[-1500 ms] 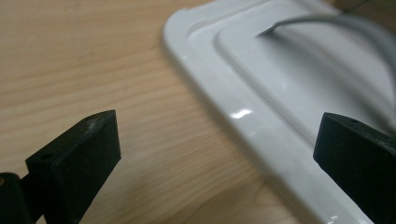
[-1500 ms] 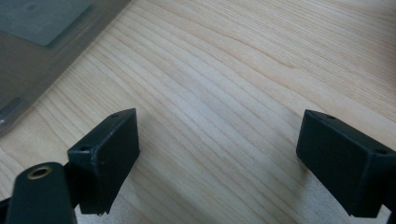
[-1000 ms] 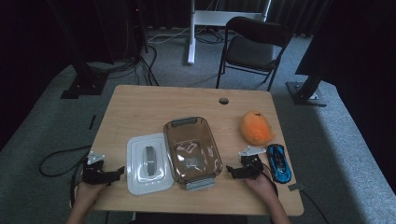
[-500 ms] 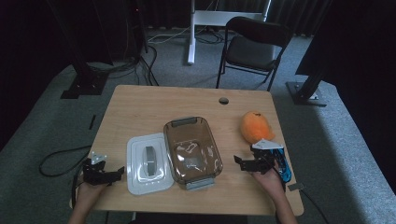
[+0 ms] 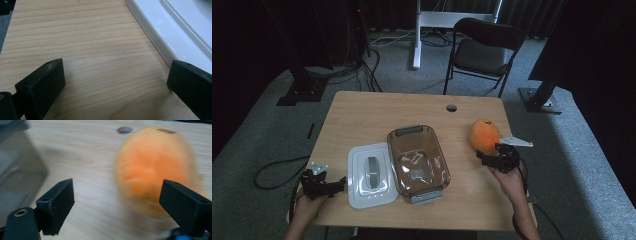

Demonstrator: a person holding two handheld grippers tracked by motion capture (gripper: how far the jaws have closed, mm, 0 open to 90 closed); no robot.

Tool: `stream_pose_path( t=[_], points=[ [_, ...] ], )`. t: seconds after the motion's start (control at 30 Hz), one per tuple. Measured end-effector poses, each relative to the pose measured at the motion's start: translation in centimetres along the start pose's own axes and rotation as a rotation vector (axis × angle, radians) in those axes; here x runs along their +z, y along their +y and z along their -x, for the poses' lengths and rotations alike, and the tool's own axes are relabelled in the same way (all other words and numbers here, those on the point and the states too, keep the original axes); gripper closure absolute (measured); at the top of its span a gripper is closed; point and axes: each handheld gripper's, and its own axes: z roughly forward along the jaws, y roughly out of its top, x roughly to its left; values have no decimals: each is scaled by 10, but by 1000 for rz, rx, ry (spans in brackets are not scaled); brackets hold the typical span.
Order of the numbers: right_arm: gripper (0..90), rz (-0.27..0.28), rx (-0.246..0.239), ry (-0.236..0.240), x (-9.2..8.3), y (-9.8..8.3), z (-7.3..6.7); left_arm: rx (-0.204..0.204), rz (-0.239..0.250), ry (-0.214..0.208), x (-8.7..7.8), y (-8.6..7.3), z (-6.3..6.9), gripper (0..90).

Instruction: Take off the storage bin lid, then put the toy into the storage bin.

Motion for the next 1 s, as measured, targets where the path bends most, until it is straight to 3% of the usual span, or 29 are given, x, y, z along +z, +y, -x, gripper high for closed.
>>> stream_pose_path(
  t=[0.13,0.37,0.63,1.0],
  points=[
    [121,2,39,-50,1,8,12,-2,1,2,1,0,0,19],
    [131,-5,101,-70,5,17,31,-14,1,13,3,3,2,19],
    [131,-17,111,-99,9,30,40,-22,0,22,2,3,3,19],
    [131,-59,131,-112,21,29,51,-24,1,23,2,3,3,19]
  ],
)
